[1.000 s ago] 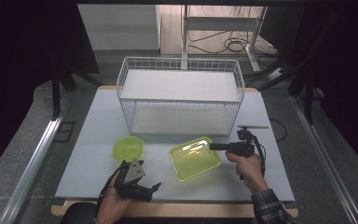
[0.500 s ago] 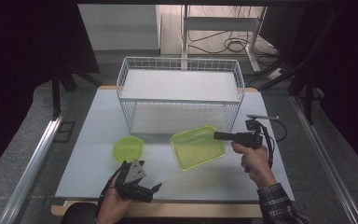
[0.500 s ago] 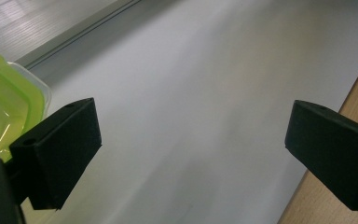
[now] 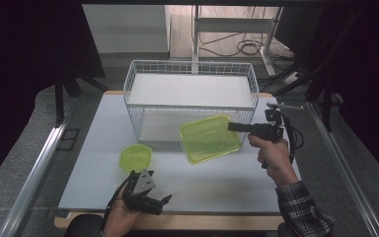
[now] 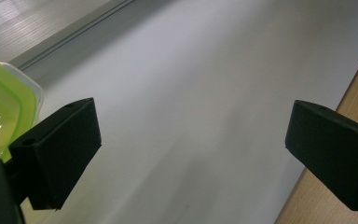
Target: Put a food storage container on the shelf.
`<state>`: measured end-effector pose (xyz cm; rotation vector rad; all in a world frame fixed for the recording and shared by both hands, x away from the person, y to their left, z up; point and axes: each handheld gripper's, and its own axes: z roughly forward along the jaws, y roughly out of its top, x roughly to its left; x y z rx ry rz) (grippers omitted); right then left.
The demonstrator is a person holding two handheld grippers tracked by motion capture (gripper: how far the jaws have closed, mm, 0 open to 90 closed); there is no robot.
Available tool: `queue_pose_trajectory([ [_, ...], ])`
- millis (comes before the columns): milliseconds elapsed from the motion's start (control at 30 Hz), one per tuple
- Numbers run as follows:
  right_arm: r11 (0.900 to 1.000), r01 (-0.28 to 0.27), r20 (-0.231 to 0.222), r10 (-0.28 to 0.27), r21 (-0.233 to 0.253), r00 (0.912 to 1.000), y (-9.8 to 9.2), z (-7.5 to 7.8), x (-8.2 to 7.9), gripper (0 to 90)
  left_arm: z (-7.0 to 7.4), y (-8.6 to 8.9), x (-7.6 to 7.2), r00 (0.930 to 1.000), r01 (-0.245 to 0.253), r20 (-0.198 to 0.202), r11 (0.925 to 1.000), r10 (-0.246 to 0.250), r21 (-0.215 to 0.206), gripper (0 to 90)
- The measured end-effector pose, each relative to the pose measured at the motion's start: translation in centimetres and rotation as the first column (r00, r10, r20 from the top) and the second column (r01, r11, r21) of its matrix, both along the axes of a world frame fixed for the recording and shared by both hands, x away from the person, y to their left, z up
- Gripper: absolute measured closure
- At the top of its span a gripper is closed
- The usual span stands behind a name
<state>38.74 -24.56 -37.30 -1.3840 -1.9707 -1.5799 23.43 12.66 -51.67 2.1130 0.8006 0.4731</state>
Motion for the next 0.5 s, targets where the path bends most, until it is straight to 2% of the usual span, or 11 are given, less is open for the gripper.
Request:
queue_pose_trajectory([
  [267,0.999,0.032,0.053,-0.032,-0.010,0.9981,0.8,3.3,1.2,79.9,0.0,0.0,0.0,1.0000,-0.002,-0.008,1.0000,0.002,-0.006,3.1],
  [367,0.999,0.040,0.062,-0.040,-0.011,0.9973,1.1,3.9,1.6,79.9,0.0,0.0,0.0,1.0000,0.000,-0.009,1.0000,0.000,-0.006,3.1],
  [500,0.997,0.069,0.085,-0.067,-0.020,0.9941,1.9,5.6,2.9,80.0,0.0,-0.1,0.0,1.0000,0.003,-0.006,1.0000,-0.003,-0.004,3.1],
])
